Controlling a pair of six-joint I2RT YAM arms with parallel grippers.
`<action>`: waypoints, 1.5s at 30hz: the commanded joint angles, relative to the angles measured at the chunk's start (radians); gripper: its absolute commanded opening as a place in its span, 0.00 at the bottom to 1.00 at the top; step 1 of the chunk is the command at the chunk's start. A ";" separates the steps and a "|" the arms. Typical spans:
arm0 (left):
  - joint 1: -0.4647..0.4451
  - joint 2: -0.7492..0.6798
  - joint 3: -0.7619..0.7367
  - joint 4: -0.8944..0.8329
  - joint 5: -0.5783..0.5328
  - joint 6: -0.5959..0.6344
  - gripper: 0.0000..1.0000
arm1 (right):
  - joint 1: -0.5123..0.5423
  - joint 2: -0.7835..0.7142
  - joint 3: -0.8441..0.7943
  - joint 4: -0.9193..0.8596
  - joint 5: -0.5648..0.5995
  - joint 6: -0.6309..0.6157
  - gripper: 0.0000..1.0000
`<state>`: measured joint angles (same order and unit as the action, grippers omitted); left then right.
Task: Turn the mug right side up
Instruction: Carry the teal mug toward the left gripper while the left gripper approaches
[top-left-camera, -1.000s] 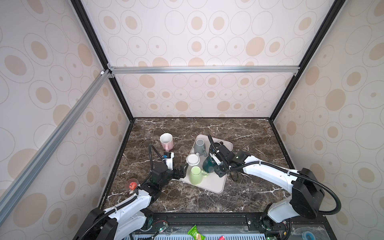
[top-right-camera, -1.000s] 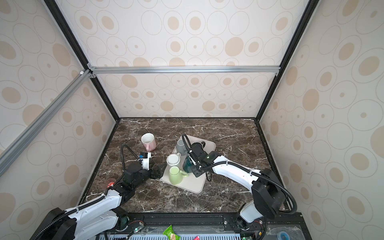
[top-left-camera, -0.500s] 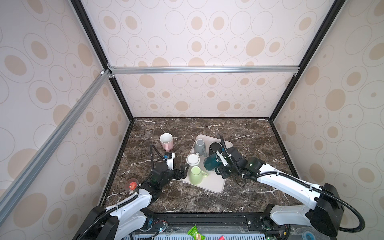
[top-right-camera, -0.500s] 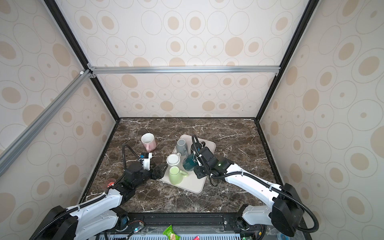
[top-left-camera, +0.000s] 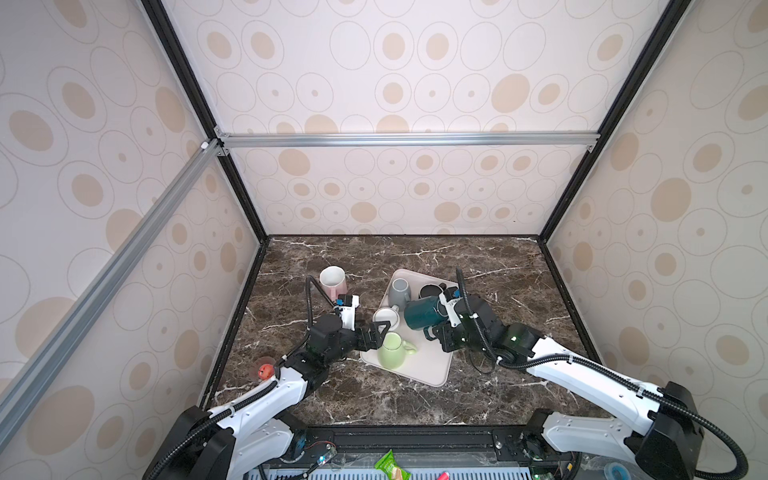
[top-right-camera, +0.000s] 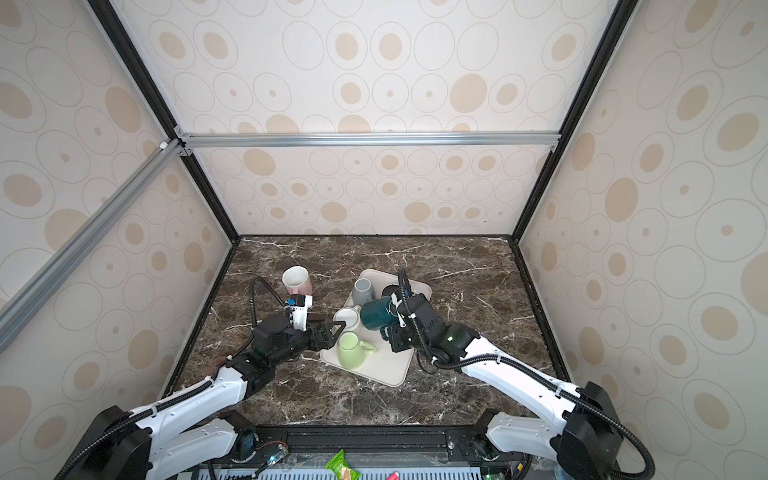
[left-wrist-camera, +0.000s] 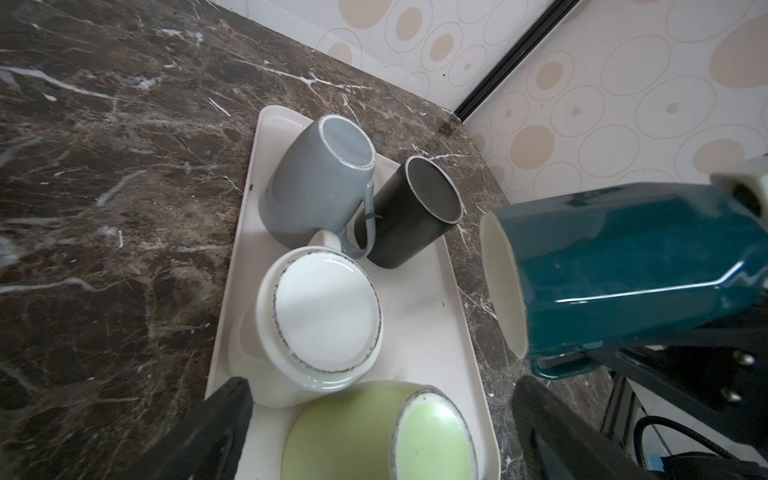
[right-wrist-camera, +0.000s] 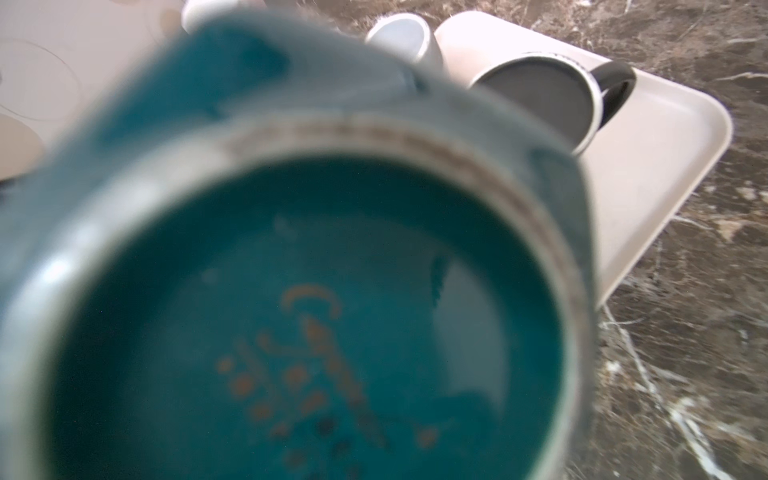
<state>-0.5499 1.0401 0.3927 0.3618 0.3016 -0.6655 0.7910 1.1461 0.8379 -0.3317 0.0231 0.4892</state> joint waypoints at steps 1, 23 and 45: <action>-0.026 -0.039 0.066 -0.059 0.014 -0.027 0.98 | 0.008 -0.041 0.011 0.159 -0.035 0.024 0.00; -0.087 -0.099 0.175 -0.136 0.040 -0.095 0.98 | 0.008 -0.028 0.149 0.215 -0.156 0.045 0.00; -0.087 -0.110 0.166 -0.108 0.082 -0.164 0.98 | 0.007 -0.073 0.017 0.388 -0.233 0.099 0.00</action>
<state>-0.6289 0.9443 0.5335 0.2234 0.3668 -0.8074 0.7910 1.1210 0.8532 -0.0898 -0.1871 0.5766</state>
